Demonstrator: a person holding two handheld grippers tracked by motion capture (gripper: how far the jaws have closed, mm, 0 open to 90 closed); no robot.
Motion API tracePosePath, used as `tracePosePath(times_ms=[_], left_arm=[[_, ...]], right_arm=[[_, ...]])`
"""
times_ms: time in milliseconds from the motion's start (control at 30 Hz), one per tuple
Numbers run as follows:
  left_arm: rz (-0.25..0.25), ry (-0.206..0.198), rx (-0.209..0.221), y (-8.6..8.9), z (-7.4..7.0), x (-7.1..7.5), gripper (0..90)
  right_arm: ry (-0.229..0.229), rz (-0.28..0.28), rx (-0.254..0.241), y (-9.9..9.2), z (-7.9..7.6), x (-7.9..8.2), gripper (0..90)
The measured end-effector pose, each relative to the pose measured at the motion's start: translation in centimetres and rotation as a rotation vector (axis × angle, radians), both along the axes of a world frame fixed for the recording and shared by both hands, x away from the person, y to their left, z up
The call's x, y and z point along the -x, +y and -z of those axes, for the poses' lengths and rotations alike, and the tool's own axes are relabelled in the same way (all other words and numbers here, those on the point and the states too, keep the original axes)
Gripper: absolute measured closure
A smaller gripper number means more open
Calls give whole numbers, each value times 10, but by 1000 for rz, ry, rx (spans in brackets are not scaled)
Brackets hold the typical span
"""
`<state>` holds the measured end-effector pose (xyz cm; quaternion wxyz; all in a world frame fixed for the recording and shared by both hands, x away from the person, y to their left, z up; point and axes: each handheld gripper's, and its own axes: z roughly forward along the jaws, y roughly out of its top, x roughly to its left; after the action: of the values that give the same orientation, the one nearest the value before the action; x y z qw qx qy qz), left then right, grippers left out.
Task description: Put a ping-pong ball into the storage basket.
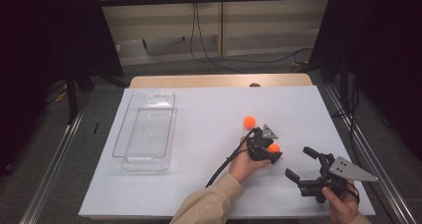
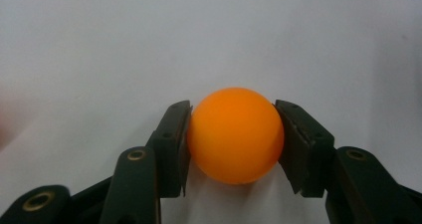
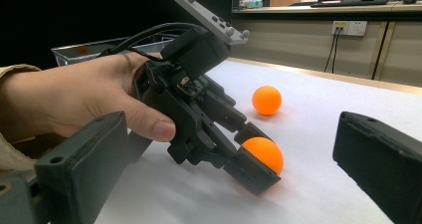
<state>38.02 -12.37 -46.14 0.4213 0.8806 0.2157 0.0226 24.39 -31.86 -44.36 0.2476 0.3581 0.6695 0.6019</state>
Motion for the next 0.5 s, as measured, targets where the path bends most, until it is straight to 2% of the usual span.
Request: tracePosePath(times_ms=[500], left_arm=[[1,14,5,2,-3,0,508]], right_arm=[[1,1,2,0,0,0,11]])
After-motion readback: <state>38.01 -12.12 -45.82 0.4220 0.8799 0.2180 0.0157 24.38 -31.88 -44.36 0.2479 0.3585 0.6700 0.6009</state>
